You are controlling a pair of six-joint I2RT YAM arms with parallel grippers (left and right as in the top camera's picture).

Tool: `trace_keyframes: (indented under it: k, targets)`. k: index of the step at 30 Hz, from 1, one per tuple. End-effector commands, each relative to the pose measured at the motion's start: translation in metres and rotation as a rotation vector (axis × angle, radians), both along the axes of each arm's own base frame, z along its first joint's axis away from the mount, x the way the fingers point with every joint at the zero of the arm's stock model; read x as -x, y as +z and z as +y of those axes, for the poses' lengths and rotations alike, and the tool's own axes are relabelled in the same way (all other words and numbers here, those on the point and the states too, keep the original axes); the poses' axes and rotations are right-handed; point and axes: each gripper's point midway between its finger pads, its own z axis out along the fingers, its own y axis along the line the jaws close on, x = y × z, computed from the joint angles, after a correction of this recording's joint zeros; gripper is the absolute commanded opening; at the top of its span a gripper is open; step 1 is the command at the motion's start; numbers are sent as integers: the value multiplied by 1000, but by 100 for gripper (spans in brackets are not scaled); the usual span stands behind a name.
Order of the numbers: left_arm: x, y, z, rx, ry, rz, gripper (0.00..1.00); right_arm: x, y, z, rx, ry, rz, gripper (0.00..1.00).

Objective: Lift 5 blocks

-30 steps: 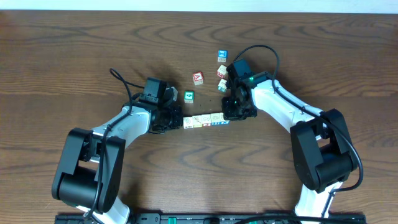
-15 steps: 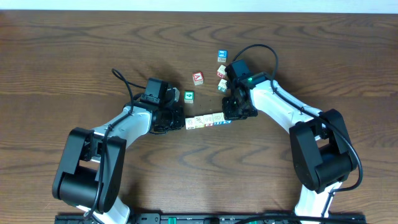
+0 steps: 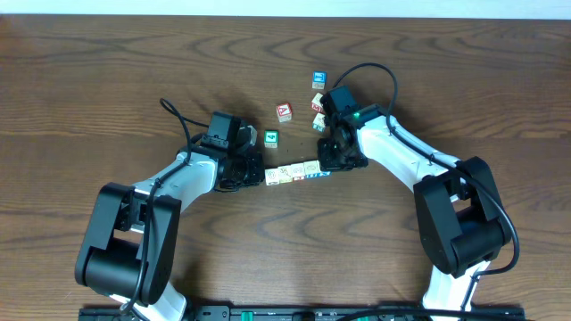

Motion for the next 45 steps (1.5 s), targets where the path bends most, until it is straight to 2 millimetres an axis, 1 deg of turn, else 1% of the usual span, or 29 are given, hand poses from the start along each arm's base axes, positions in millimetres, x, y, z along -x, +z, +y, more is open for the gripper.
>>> trace_keyframes:
  k: [1,5,12,17,21,24,29,35,41,45]
  targets:
    - [10,-5,-8,32,-39,28,7,16,-2,27,-107,25,43,1]
    - [10,-5,-8,32,-39,28,7,20,-7,32,-143,32,54,1]
    - [7,3,-8,32,-38,1,7,19,-7,34,-145,64,40,1]
    - [7,4,-6,21,-33,-2,7,20,-7,34,-146,66,41,1]
    - [7,4,-6,20,-33,0,7,22,-5,40,-178,94,47,1]
    - [7,4,-6,21,-33,-2,7,22,-5,40,-180,94,47,1]
    - [6,8,-6,20,-42,-18,7,22,-2,41,-185,96,43,1]
    - [12,0,-1,-77,-69,-20,7,22,-2,41,-185,96,42,1]
    - [15,-1,-9,-134,-111,-46,7,22,-2,41,-186,96,43,1]
    - [18,-1,-15,-137,-104,-41,7,23,-2,42,-191,97,51,1]
